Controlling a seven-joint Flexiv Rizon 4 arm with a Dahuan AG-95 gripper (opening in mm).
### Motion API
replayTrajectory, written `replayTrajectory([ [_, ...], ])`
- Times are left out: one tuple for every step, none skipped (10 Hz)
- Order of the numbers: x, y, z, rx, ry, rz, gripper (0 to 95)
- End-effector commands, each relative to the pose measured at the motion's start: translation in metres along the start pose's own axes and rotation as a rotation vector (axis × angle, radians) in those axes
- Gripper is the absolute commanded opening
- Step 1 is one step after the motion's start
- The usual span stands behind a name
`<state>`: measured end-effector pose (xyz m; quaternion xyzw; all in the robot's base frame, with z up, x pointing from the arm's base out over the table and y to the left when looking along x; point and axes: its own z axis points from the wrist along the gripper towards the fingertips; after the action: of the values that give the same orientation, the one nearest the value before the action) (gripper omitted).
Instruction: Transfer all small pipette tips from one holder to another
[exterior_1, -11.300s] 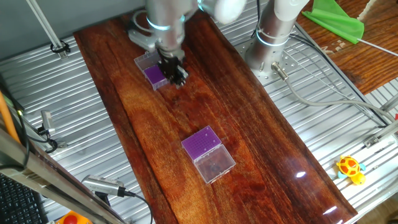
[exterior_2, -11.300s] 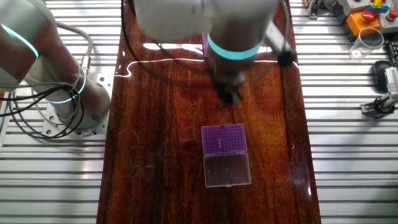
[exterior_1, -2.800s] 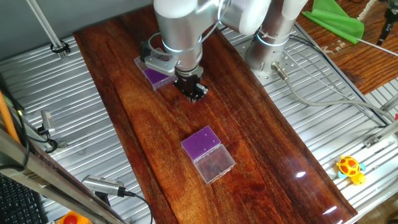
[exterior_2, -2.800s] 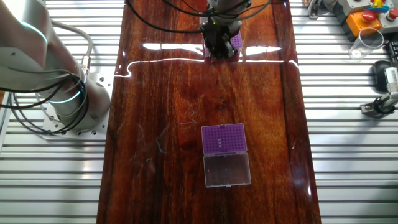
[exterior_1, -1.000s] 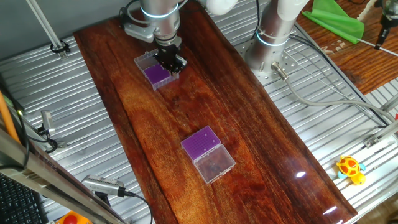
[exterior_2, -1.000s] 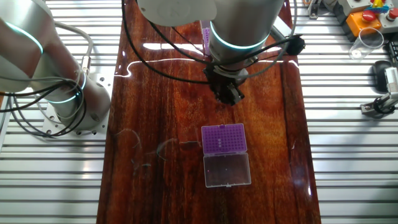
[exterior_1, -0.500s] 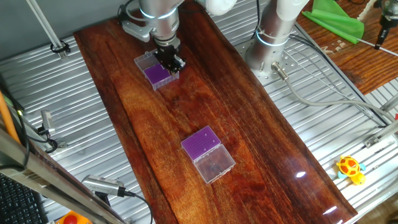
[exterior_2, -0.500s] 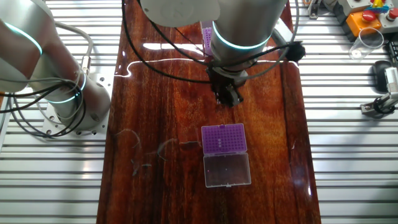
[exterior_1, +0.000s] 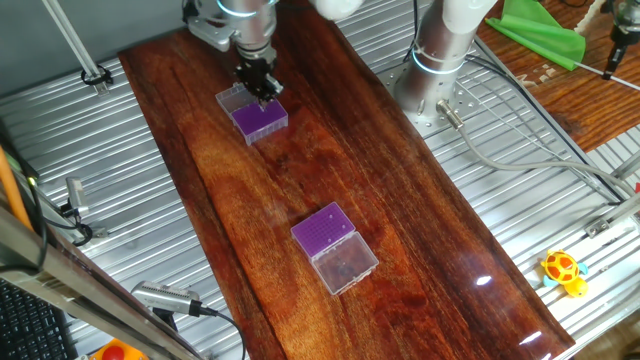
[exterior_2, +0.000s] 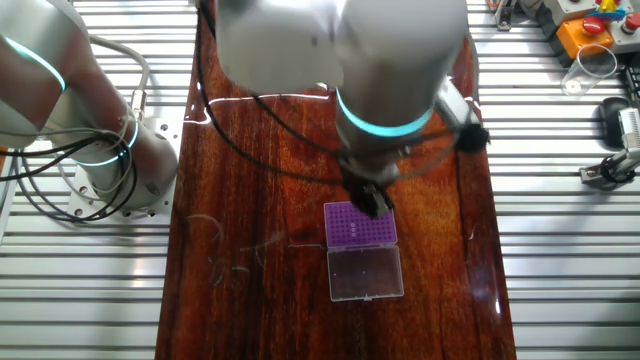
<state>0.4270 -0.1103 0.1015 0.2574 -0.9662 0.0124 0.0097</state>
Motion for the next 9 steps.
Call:
replayTrajectory([
  [0.005,-0.005,0.002,-0.028,-0.021,-0.118,0.0],
  [0.005,-0.005,0.004,-0.028,-0.022,-0.119,0.0],
  [0.005,-0.005,0.007,-0.028,-0.024,-0.119,0.0],
  [0.005,-0.004,0.008,-0.028,-0.026,-0.118,0.0],
  [0.006,-0.003,0.010,-0.027,-0.026,-0.115,0.0],
  [0.007,-0.003,0.011,-0.026,-0.027,-0.115,0.0],
  [0.007,-0.003,0.012,-0.025,-0.027,-0.115,0.0],
  [0.007,-0.003,0.014,-0.025,-0.028,-0.114,0.0],
  [0.007,-0.002,0.015,-0.024,-0.029,-0.114,0.0],
])
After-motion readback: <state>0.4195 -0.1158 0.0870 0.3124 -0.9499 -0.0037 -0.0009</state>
